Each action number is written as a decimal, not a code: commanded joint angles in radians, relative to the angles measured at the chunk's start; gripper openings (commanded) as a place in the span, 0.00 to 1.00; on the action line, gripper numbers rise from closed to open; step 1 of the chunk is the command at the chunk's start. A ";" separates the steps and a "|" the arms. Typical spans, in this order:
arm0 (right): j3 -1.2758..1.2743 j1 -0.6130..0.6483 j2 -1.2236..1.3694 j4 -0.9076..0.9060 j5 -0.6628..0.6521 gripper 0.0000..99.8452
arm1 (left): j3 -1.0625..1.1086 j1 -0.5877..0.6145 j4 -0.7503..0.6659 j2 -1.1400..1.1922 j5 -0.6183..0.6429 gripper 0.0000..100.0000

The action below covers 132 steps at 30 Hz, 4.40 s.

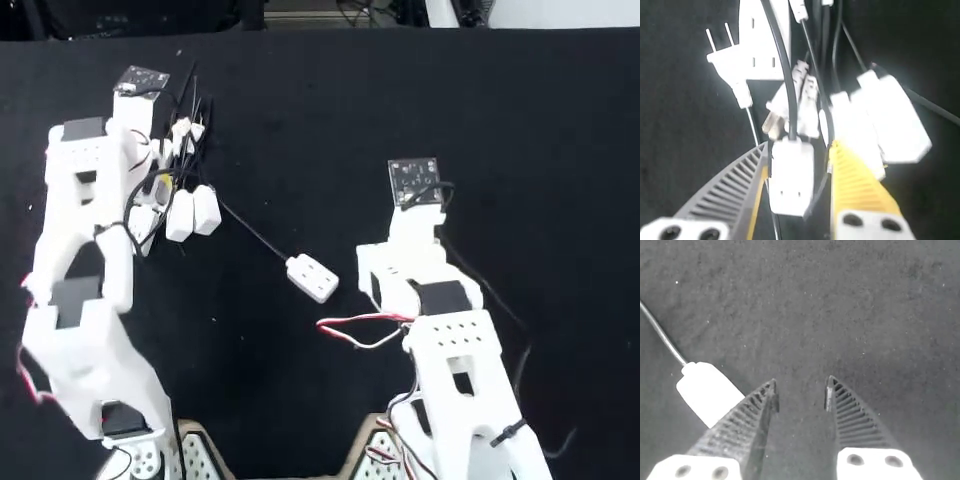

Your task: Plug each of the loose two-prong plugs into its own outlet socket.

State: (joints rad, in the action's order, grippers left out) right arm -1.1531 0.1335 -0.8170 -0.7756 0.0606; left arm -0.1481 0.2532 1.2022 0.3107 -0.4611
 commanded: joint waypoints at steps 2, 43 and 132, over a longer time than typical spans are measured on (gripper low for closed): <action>0.004 0.015 -0.024 0.021 -0.009 0.15 | -0.226 0.007 0.002 0.132 -0.011 0.20; 0.002 0.014 -0.024 0.015 -0.009 0.15 | -0.966 0.165 0.186 0.643 0.305 0.20; -0.028 -0.709 -0.377 -0.218 -0.299 0.15 | 0.788 -1.017 -0.795 -0.516 0.620 0.22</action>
State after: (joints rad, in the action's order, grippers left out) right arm -1.1853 -0.5585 -1.1730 -0.9950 -0.2294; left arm 0.8201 -0.7610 0.3429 -0.3721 0.1112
